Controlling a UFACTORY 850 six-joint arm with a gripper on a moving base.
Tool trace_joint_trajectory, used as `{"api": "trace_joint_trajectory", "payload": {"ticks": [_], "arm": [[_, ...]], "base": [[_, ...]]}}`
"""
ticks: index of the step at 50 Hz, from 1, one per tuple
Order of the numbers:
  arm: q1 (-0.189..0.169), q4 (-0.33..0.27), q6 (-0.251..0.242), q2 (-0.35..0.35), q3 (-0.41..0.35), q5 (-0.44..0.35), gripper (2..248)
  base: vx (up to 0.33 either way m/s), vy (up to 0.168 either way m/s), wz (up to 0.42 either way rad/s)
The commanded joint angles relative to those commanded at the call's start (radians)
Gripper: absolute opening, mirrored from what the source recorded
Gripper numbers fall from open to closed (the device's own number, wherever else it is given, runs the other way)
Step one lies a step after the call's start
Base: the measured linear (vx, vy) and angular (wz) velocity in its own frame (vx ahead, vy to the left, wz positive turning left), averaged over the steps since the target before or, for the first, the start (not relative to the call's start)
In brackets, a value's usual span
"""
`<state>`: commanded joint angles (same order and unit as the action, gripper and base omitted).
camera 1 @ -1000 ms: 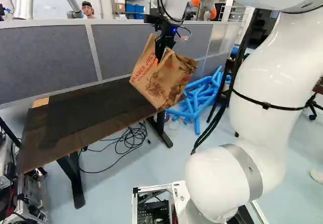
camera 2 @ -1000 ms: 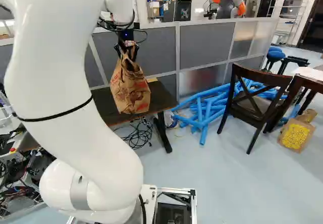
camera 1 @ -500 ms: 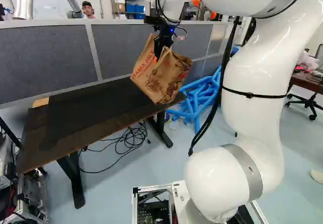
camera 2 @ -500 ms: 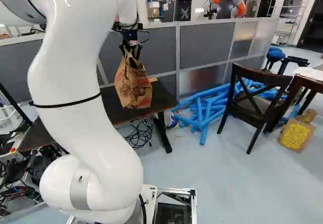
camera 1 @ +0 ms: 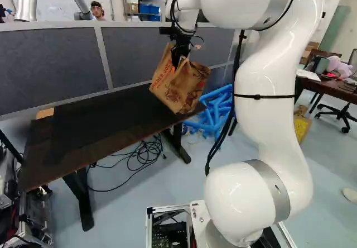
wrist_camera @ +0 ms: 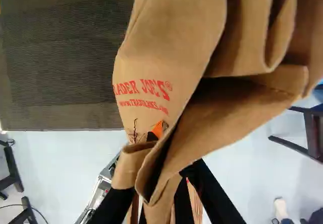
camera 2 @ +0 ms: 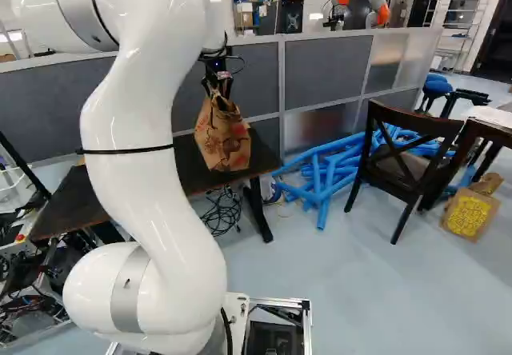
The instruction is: Pick up the bag on the ground and place it on the table
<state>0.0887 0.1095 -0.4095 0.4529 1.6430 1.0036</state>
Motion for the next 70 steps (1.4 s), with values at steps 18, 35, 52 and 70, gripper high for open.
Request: {"api": "trace_joint_trajectory", "payload": {"ticks": [18,35,52,70], "arm": [[-0.005,-0.059,0.0,0.115,0.104,-0.005,27],[-0.009,-0.073,0.0,0.223,0.208,-0.006,27],[-0.011,-0.073,0.0,0.302,0.273,-0.006,27],[-0.011,-0.073,0.0,0.346,0.286,-0.006,27]], "base": [[0.0,0.0,0.0],[0.0,0.0,0.0],[0.0,0.0,0.0],[0.0,0.0,0.0]]}}
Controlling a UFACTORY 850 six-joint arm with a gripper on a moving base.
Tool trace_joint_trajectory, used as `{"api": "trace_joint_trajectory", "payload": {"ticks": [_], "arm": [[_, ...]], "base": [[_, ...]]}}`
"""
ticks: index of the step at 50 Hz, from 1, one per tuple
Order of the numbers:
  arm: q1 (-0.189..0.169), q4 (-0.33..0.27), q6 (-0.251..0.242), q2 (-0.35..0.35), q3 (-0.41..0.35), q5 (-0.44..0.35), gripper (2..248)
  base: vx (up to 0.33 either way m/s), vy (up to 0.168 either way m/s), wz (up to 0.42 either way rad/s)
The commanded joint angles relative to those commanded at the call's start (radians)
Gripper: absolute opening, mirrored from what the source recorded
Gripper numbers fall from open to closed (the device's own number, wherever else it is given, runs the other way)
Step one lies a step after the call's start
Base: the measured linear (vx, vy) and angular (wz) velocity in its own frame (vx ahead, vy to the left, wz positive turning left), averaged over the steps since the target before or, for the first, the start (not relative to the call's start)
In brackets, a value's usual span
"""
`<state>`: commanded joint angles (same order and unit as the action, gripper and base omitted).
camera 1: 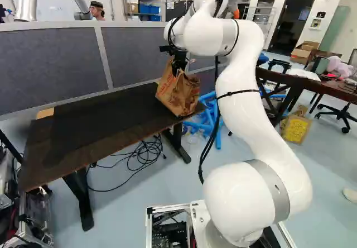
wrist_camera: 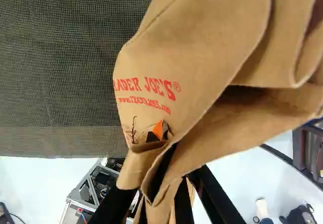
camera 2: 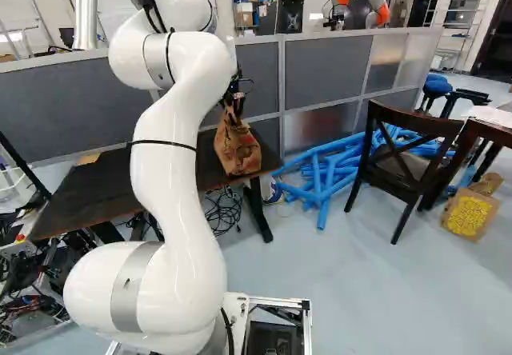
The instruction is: Pick up the bag on the ground and place it on the table
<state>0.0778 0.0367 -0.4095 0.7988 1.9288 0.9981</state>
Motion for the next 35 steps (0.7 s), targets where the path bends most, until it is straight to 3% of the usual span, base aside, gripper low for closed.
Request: {"api": "trace_joint_trajectory", "payload": {"ticks": [35], "arm": [[0.0,0.0,0.0,0.006,0.001,0.0,27]], "base": [[0.0,0.0,0.0]]}}
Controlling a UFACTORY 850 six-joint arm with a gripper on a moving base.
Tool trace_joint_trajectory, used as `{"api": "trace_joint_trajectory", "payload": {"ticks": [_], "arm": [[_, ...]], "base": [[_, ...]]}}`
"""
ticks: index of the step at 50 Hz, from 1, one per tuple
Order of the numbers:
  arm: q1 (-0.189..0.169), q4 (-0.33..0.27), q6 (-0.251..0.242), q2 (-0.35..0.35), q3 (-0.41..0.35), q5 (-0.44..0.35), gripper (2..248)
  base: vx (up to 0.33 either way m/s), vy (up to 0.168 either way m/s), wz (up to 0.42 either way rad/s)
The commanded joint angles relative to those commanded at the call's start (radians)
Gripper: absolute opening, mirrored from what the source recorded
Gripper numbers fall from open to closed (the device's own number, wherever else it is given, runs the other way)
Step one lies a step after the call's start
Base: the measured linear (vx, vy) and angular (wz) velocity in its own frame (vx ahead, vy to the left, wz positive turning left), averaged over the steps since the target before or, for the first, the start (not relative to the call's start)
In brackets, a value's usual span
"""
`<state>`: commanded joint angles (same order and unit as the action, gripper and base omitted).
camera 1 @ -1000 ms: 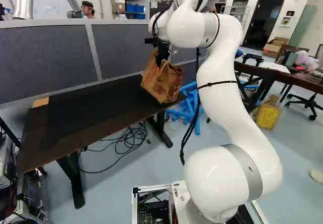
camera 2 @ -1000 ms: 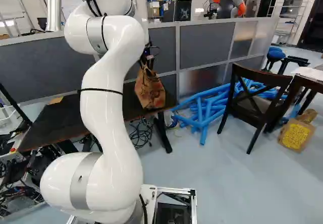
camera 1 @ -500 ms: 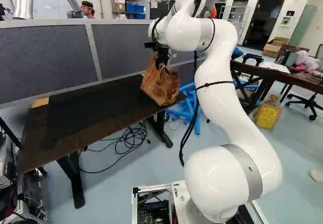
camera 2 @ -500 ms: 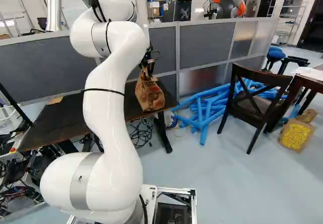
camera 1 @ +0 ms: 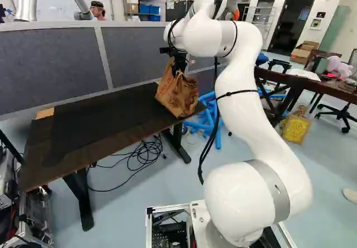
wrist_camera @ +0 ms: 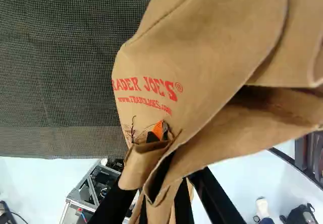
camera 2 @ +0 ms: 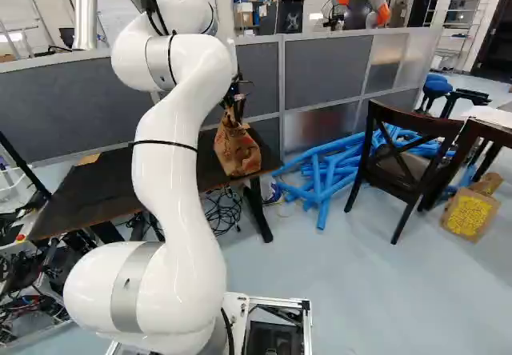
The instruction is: Pick up the bag on the ground and place it on the table
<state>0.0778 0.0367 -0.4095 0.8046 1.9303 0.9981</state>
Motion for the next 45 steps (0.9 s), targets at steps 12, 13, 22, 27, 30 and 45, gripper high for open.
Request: {"api": "trace_joint_trajectory", "payload": {"ticks": [12,13,22,27,30,45], "arm": [[0.0,0.0,0.0,0.0,0.0,0.0,27],[0.0,0.0,0.0,0.0,0.0,0.0,27],[0.0,0.0,0.0,0.0,0.0,0.0,27],[0.0,0.0,0.0,0.0,0.0,0.0,48],[0.0,0.0,0.0,0.0,0.0,0.0,48],[0.0,0.0,0.0,0.0,0.0,0.0,152]], "base": [[0.0,0.0,0.0],[0.0,0.0,0.0],[0.0,0.0,0.0],[0.0,0.0,0.0],[0.0,0.0,0.0],[0.0,0.0,0.0]]}}
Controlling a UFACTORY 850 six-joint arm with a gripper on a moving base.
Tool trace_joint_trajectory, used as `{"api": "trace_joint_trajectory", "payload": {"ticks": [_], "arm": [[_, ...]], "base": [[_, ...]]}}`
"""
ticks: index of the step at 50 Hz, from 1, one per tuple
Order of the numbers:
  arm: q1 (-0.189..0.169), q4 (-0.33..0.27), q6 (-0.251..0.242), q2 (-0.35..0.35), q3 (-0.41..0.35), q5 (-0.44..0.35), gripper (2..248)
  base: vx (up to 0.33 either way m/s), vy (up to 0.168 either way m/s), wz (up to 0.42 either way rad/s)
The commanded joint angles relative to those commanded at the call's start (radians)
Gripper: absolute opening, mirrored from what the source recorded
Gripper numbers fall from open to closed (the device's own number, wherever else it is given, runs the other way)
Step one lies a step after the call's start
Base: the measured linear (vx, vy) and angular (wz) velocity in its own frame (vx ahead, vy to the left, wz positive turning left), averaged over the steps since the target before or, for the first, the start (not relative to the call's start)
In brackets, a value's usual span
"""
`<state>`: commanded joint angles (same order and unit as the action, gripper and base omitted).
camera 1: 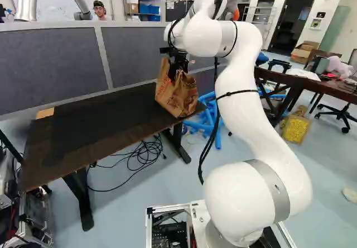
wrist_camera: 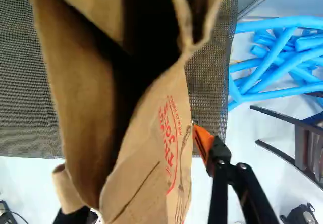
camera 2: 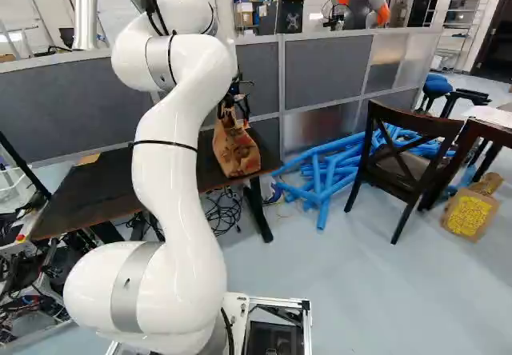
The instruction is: Pick up the bag on the ground and place it on the table
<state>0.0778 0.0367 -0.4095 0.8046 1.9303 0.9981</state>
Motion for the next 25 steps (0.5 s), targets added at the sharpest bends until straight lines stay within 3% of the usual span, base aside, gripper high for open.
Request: {"api": "trace_joint_trajectory", "payload": {"ticks": [1,2,6,7,12,13,25], "arm": [[0.0,0.0,0.0,0.0,0.0,0.0,152],[0.0,0.0,0.0,0.0,0.0,0.0,187],[0.0,0.0,0.0,0.0,0.0,0.0,187],[0.0,0.0,0.0,0.0,0.0,0.0,223],[0.0,0.0,0.0,0.0,0.0,0.0,223],[0.0,0.0,0.0,-0.001,0.0,0.0,246],[0.004,0.0,0.0,-0.024,-0.005,0.0,247]], "base": [[0.0,0.0,0.0],[0.0,0.0,0.0],[0.0,0.0,0.0],[0.0,0.0,0.0],[0.0,0.0,0.0],[0.0,0.0,0.0],[0.0,0.0,0.0]]}}
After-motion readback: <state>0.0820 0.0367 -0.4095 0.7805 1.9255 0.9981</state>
